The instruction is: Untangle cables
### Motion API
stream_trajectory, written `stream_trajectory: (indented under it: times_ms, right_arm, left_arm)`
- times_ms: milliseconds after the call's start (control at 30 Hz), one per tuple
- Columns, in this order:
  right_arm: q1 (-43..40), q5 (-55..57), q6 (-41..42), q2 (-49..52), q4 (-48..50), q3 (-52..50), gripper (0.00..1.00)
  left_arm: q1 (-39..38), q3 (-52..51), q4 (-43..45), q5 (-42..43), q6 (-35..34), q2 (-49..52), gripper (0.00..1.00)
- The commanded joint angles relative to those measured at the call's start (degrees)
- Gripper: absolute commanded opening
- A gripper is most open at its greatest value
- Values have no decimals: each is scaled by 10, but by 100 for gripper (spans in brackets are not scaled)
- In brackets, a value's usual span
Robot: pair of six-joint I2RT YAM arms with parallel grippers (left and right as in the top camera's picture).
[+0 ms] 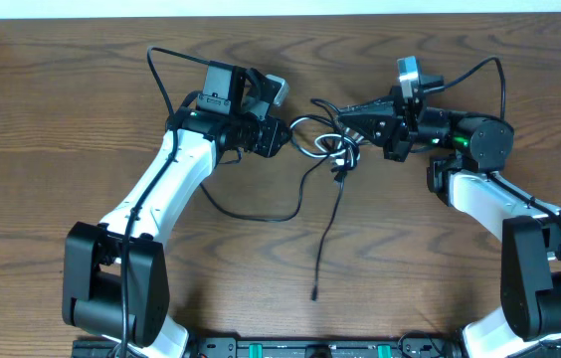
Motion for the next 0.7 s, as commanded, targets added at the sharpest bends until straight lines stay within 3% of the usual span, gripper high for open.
stream_trajectory:
  times_ms: [0,233,267,300,567,667]
  right_arm:
    - [10,44,60,-24,26,6,1]
    - [22,54,68,-76,26,6,1]
    - [23,63,68,-79,26,6,1]
    - [23,80,68,-80,26,6,1]
    - [23,170,36,-80,-99,6,1]
    - [23,200,35,-80,-151,6,1]
  left_arm:
    - [0,-2,-6,-3,4,5,43]
    - [0,-2,-20,19,4,5,44]
    - [0,-2,-26,31,4,5,49]
    - [0,-2,-42,73,4,5,88]
    - [0,-2,-70,346,-16,5,90]
    - [0,-2,-70,384,-16,5,91]
